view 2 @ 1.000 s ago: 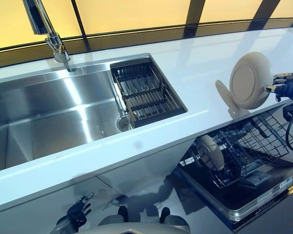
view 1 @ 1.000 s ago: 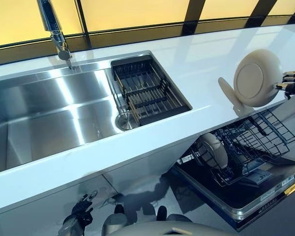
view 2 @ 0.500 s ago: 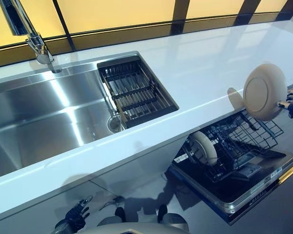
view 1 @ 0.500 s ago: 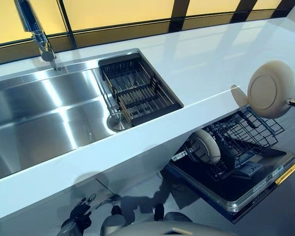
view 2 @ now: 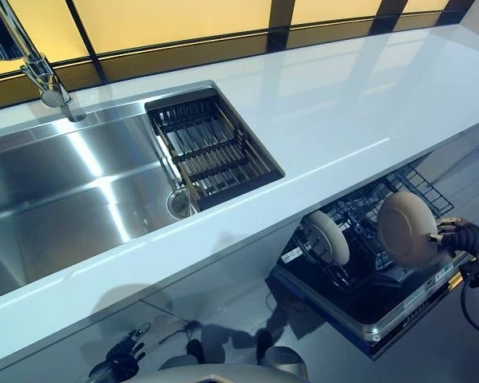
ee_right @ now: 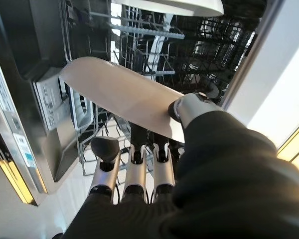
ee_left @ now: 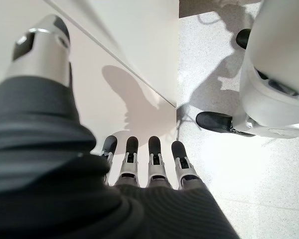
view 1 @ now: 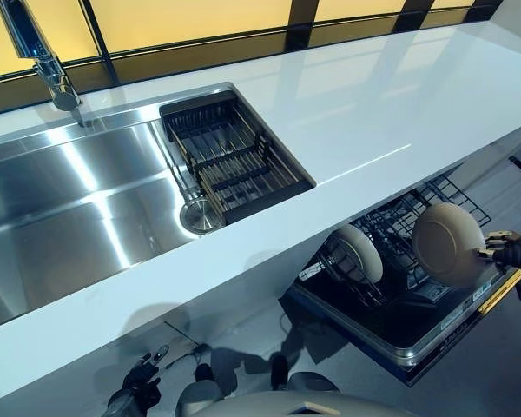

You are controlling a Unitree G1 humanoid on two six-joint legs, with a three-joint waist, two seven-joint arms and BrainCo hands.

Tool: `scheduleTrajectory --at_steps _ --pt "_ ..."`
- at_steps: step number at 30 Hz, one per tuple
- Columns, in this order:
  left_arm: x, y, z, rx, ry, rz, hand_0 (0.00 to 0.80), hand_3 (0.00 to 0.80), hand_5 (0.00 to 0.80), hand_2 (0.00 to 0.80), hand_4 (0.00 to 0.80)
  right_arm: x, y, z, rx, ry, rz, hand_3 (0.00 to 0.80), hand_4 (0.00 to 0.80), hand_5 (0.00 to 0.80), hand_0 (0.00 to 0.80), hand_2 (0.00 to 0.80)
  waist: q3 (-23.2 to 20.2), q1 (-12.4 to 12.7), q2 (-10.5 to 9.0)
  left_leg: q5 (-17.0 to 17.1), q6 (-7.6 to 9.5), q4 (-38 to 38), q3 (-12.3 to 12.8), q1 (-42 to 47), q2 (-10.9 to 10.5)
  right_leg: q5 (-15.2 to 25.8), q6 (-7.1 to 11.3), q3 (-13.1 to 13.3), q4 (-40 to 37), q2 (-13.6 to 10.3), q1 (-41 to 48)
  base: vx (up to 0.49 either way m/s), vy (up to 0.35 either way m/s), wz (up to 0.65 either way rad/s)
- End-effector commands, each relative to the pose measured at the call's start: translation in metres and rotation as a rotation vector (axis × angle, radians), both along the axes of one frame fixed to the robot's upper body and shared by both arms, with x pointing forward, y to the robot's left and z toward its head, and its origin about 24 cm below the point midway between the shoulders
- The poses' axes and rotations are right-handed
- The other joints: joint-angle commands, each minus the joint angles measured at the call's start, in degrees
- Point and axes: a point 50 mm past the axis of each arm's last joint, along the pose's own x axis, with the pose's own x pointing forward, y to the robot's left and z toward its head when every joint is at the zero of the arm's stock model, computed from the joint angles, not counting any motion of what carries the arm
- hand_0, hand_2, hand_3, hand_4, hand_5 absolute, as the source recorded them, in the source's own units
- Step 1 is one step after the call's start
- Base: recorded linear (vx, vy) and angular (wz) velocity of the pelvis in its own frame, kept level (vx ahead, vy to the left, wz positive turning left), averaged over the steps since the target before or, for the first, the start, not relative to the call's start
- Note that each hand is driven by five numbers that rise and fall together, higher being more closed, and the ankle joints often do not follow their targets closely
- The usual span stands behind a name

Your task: Take plates into dishwasher

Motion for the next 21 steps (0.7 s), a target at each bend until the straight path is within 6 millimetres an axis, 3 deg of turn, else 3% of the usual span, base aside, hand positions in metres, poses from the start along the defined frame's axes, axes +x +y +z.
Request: scheduleTrajectory --at_steps 1,7,21 --pt "0.05 0.011 0.017 0.057 -0.152 -0.019 0.0 0.0 0.0 0.0 0.0 0.027 0.012 0.027 -0.087 -0.113 0.099 0.8 0.8 0.8 0.8 0.8 0.06 0.54 0.37 -5.15 1.92 0.94 -1.38 2.12 -1.46 -3.62 3.01 -0.79 6.26 0.31 -0.39 0.0 0.0 0.0" --pt "0.055 0.006 0.018 0.05 -0.167 -0.035 0.0 0.0 0.0 0.0 0.0 0.036 0.022 0.015 -0.182 -0.112 0.131 0.8 0.8 0.8 0.8 0.8 0.16 1.43 1.04 -5.24 1.88 1.03 -1.87 2.1 -1.61 -3.79 2.97 -1.29 6.06 0.12 -0.11 0.0 0.0 0.0" --pt "0.053 0.007 0.018 0.042 -0.168 -0.042 0.0 0.0 0.0 0.0 0.0 0.054 0.016 0.024 -0.393 -0.13 0.056 0.8 0.8 0.8 0.8 0.8 0.52 3.8 2.66 -5.47 1.69 1.31 -3.48 1.64 -2.1 -4.24 2.88 -3.03 5.85 -0.56 0.38 0.003 -0.017 0.01"
